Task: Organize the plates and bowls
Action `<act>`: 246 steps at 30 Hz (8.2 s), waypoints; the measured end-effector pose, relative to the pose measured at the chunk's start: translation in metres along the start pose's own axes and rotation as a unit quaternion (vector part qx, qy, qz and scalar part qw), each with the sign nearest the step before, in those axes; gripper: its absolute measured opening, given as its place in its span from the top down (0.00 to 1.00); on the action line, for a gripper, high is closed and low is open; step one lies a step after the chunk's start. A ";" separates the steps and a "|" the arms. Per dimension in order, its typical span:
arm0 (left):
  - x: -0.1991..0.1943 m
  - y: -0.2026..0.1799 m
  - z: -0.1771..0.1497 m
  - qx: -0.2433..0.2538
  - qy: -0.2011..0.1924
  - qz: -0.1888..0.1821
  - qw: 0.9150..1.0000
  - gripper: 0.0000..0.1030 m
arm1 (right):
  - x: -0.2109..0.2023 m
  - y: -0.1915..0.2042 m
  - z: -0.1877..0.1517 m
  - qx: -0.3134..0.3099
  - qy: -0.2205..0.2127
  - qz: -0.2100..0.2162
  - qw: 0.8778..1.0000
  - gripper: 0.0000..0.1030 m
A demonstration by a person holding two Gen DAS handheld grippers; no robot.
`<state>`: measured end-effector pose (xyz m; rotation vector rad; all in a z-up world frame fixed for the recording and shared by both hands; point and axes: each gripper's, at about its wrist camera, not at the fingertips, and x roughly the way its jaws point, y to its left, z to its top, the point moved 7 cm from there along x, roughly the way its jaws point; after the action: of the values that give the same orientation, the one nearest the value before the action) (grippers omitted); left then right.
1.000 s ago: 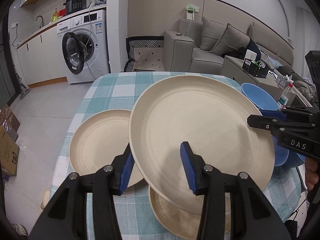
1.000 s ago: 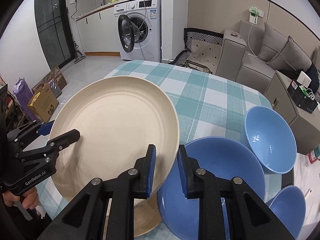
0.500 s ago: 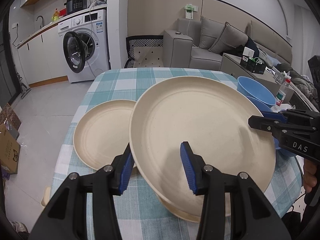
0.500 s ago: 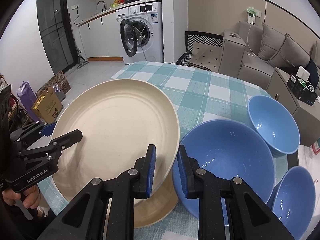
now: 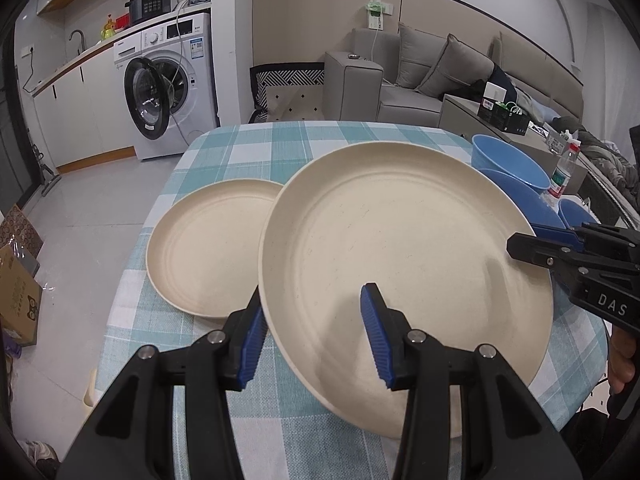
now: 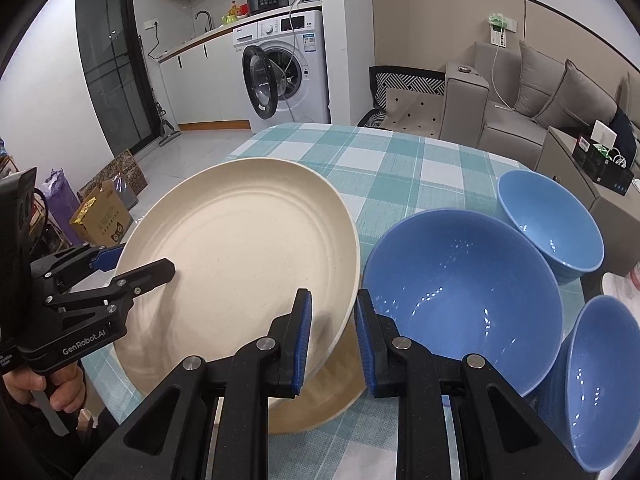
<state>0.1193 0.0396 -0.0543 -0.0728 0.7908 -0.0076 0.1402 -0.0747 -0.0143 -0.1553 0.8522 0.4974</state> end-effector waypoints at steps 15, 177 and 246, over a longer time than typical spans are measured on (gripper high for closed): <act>0.011 -0.002 -0.016 -0.004 0.022 0.004 1.000 0.57 | 0.014 -0.008 -0.030 0.027 0.007 0.023 0.999 0.79; -0.006 0.112 0.052 -0.094 -0.048 0.070 0.992 0.00 | 0.006 0.021 0.066 0.000 -0.046 0.047 0.998 0.01; 0.089 0.182 0.000 -0.160 0.071 0.112 0.978 0.01 | 0.187 0.065 0.078 0.006 0.103 0.042 0.994 0.14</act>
<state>0.1781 0.2182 -0.1300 -0.2915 0.9348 0.3317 0.2654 0.0742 -0.1000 -0.1622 1.0669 0.5625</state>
